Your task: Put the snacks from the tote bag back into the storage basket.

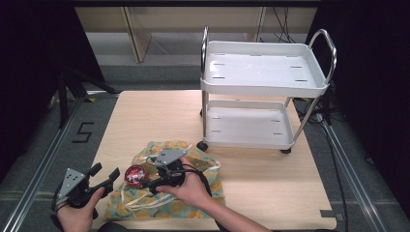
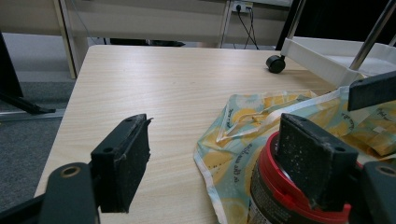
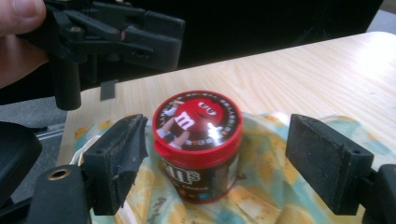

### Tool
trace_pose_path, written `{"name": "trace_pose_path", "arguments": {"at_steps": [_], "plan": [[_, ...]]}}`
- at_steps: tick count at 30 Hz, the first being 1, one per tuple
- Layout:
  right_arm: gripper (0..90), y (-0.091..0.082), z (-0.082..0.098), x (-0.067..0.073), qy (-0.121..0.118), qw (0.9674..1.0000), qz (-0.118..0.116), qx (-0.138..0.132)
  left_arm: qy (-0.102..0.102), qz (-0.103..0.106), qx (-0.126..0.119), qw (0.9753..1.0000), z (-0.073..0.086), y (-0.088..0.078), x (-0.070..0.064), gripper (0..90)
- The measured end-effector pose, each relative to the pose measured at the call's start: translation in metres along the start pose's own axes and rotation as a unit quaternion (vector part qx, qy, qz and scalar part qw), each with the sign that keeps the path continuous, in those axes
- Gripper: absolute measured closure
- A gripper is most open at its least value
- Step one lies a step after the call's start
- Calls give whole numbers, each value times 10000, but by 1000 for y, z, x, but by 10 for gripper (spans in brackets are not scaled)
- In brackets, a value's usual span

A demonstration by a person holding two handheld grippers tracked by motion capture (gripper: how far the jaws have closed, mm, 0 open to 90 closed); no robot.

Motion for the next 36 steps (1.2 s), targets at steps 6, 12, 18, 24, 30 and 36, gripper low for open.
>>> {"name": "trace_pose_path", "arguments": {"at_steps": [6, 12, 18, 24, 30, 36], "plan": [[210, 12, 2, 4, 64, 9998, -119, 117, 33, 35, 17, 10000, 1, 1, 1, 250], [206, 22, 2, 4, -34, 9998, -98, 162, 11, 23, 16, 10000, 0, 0, 1, 250], [204, 30, 0, 6, -47, 9997, -110, 192, 6, 29, -2, 10000, 0, 0, 2, 250], [200, 35, -2, 6, -63, 9994, -118, 317, 20, 8, 28, 10000, 1, -1, 2, 250], [197, 44, -5, 7, -107, 9992, -119, 357, 26, 37, -14, 10000, 0, 0, 3, 250], [193, 49, -5, 5, -107, 9989, -126, 445, 27, 34, -14, 10000, 0, 0, 3, 250]]}}
Point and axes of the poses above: each handheld gripper's, and its own axes: y roughly forward along the jaws, z roughly out of its underside, x roughly to its left, the point moved 2 cm from there along y, roughly forward along the jaws, and after that the axes turned 14 degrees about x, right-handed, at the moved point
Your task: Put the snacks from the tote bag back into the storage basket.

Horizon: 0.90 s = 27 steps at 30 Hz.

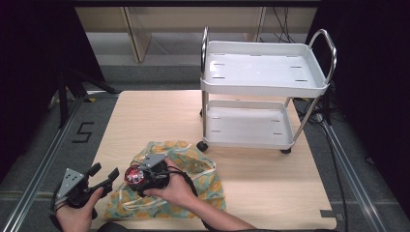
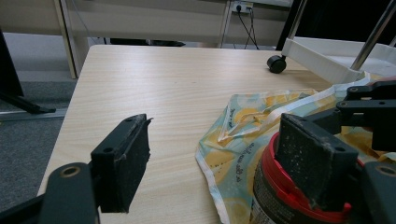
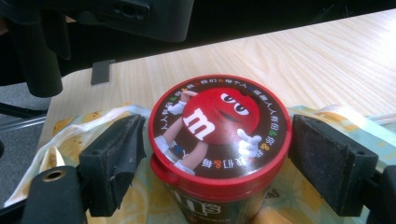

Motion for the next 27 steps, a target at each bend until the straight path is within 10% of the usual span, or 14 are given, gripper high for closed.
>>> {"name": "trace_pose_path", "arguments": {"at_steps": [27], "plan": [[252, 19, -1, 0, -46, 10000, 31, 42, -39, -12, 74, 10000, 1, 0, 2, 250]]}}
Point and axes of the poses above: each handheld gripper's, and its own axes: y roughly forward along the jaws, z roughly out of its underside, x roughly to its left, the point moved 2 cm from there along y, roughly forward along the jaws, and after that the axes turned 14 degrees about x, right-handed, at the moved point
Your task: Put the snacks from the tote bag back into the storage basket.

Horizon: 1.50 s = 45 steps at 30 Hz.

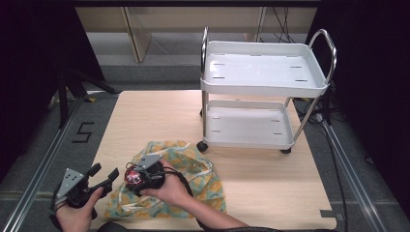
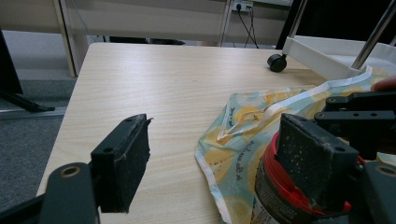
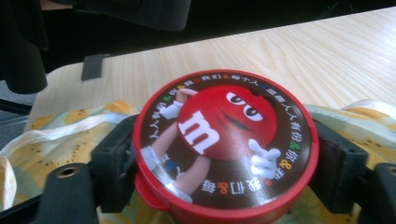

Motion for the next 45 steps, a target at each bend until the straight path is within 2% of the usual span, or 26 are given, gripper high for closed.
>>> {"name": "trace_pose_path", "arguments": {"at_steps": [1, 4, 7, 14, 16, 18, 25, 27, 28, 29, 33, 35, 42, 44, 45], "plan": [[255, 1, 0, 1, 52, 10000, 23, -49, 1, 0, 1, 10000, 0, 0, 0, 250], [264, 0, -1, 0, -147, 9998, 84, -50, -2, 5, 1, 10000, 0, 1, 0, 250], [266, -1, -1, 2, -95, 9999, 96, -36, -10, 0, -1, 10000, 0, 0, 0, 250], [267, -1, -1, 1, -190, 9997, 140, -80, 1, -4, -2, 10000, 0, 0, 0, 251], [267, -3, 0, 2, -126, 9998, 140, -49, 1, -7, -4, 10000, 0, 0, 0, 250], [267, -4, -2, 0, -202, 9996, 183, -107, 5, -1, -1, 10000, 0, 0, 1, 250], [267, -11, -4, 0, -207, 9995, 198, -153, 10, -1, -5, 10000, 0, 0, 0, 251], [267, -13, -6, 0, -314, 9990, 236, -206, 6, -1, -25, 10000, 0, 0, 0, 251], [267, -14, -6, 1, -300, 9992, 207, -179, 5, 4, -39, 10000, 0, 0, 1, 251], [267, -16, -7, 3, -168, 9995, 204, -185, -11, 2, -50, 10000, 0, 0, 0, 251], [267, -21, -10, 6, -185, 9994, 172, -243, -12, 19, -85, 10000, 0, 0, 1, 251], [267, -22, -11, 5, -278, 9989, 191, -326, -8, 20, -77, 10000, 0, 0, 1, 251], [267, -30, -11, 6, -295, 9984, 198, -432, 6, -9, -12, 10000, 0, -1, 0, 251], [267, -30, -11, 8, -192, 9986, 178, -451, 4, -12, -13, 10000, 0, -1, 0, 251], [267, -30, -11, 8, -256, 9984, 188, -473, -1, -9, -23, 10000, 0, -1, 0, 251]]}}
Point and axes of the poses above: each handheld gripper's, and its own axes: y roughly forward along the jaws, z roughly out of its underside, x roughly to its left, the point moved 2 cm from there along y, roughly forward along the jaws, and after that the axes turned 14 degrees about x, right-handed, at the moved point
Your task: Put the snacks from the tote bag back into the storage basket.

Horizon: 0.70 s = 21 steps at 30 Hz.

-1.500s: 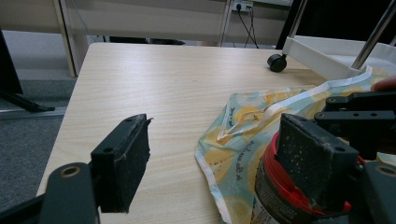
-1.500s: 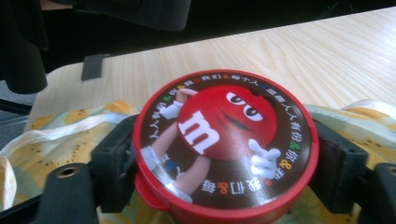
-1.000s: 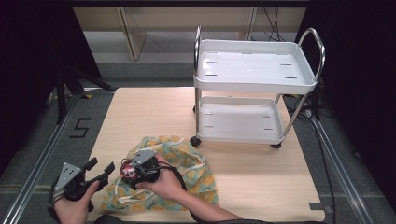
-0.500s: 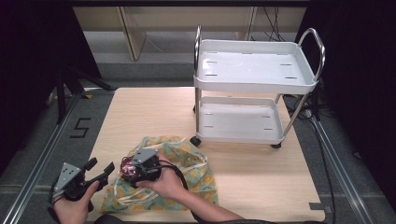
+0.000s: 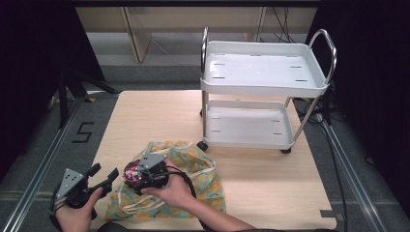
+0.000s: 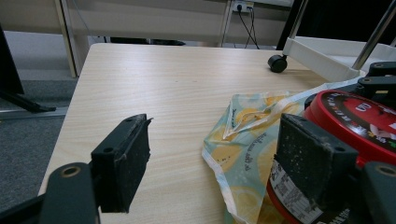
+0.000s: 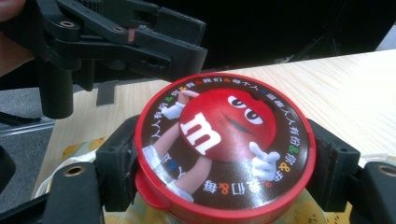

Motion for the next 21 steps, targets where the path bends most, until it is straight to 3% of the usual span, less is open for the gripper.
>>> {"name": "trace_pose_path", "arguments": {"at_steps": [5, 8, 11, 21], "plan": [[267, -3, 0, 1, 120, 9999, 13, -48, 4, 36, -56, 10000, 0, 1, 0, 251], [268, -7, -1, -2, 41, 9999, 70, -94, 3, 30, -60, 10000, 0, 1, 0, 252], [268, -11, -3, -3, 145, 9998, 75, -134, 2, 28, -57, 10000, 0, 1, 0, 252], [267, -22, -4, -5, 165, 9995, 196, -160, 10, 2, -6, 10000, 0, 0, -1, 252]]}}
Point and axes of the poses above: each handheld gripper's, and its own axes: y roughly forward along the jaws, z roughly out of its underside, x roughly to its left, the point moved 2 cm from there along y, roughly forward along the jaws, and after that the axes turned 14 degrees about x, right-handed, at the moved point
